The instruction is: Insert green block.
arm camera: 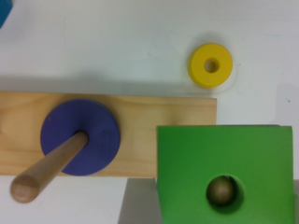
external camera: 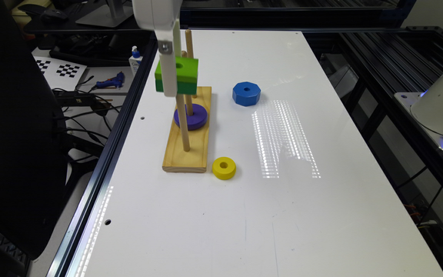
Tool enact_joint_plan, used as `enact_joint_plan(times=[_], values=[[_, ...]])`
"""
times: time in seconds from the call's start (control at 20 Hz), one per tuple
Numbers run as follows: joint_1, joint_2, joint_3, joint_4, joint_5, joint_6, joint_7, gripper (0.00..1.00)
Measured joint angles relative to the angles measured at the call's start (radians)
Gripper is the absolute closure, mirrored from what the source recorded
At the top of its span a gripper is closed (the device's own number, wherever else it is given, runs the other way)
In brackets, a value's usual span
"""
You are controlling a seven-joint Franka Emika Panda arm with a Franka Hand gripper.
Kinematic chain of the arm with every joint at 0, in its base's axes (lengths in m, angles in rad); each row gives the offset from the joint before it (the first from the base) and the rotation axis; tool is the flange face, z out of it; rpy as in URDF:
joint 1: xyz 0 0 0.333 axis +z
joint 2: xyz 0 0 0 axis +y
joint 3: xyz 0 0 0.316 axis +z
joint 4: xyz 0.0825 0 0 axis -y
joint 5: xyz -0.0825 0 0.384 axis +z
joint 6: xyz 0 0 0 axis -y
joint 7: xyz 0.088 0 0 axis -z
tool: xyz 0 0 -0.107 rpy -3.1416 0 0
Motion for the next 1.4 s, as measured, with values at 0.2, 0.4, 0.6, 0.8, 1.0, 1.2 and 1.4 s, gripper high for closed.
enact_joint_plan(times=[0.2, 0.4, 0.6, 0.8, 1.0, 1.2, 1.4], values=[[0.0, 0.011, 0.0, 0.005, -0.0025, 0.004, 0.0, 1.0], [0.0, 0.015, 0.0, 0.005, -0.0027, 0.004, 0.0, 1.0], [0.0, 0.036, -0.001, 0.005, -0.0048, 0.017, 0.0, 1.0], [0.0, 0.037, -0.001, 0.005, -0.0049, 0.018, 0.0, 1.0], [0.0, 0.038, -0.001, 0.005, -0.0049, 0.018, 0.0, 1.0], [0.0, 0.053, -0.002, 0.005, -0.0062, 0.028, 0.0, 1.0], [0.0, 0.054, -0.002, 0.006, -0.0067, 0.029, 0.0, 1.0]])
